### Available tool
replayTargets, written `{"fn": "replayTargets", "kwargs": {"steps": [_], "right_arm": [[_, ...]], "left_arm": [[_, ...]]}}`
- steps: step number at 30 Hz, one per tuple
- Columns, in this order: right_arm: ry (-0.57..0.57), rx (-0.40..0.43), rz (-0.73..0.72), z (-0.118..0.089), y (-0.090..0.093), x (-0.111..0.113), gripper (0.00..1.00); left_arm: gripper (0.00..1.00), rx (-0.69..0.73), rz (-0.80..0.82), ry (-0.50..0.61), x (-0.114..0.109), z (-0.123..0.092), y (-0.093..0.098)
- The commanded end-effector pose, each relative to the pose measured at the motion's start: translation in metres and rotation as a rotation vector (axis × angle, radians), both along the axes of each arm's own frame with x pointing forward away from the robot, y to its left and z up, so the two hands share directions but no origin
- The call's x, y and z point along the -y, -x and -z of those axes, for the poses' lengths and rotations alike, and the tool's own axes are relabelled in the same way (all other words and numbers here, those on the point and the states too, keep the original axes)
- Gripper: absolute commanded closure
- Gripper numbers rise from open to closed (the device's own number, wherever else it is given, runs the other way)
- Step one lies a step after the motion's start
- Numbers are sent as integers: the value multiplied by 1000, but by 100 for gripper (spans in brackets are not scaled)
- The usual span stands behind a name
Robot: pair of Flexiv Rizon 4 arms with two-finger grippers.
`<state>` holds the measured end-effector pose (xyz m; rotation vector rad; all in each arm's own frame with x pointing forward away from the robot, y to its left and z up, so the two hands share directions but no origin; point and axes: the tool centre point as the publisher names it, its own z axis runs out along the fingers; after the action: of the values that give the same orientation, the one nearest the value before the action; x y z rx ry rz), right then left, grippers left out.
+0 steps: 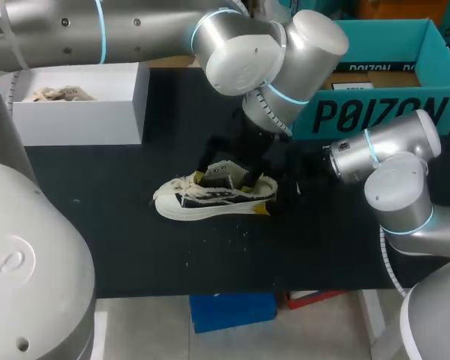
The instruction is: Take the shoe out of the shoebox, open the shoe tongue, remove and reinsert the insole, then place the shoe into the shoebox
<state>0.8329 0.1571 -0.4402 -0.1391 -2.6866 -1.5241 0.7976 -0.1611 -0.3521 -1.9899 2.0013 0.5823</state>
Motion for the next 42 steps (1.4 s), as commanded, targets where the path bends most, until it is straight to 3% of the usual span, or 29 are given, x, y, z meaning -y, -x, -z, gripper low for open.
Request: {"fn": "replayTargets", "kwargs": {"steps": [1, 2, 3, 4, 5, 27, 36, 42], "right_arm": [[0, 0, 2, 2, -1, -2, 100], [0, 0, 2, 2, -1, -2, 100], [0, 0, 2, 2, -1, -2, 100], [0, 0, 2, 2, -1, -2, 100], [0, 0, 2, 2, -1, -2, 100], [0, 0, 2, 2, -1, -2, 100], [0, 0, 2, 2, -1, -2, 100], [0, 0, 2, 2, -1, -2, 100]], "left_arm": [[2, -12, 1, -35, 0, 7, 1], [37, -14, 0, -40, -1, 8, 1], [60, -15, -2, -45, -3, 9, 2], [74, -14, -5, -47, -4, 9, 2], [100, -13, -6, -48, -5, 9, 2], [100, 46, 16, -90, -13, -9, -12], [100, 101, 28, -84, -15, -29, 2], [100, 100, 0, -115, -26, -22, 15]]}}
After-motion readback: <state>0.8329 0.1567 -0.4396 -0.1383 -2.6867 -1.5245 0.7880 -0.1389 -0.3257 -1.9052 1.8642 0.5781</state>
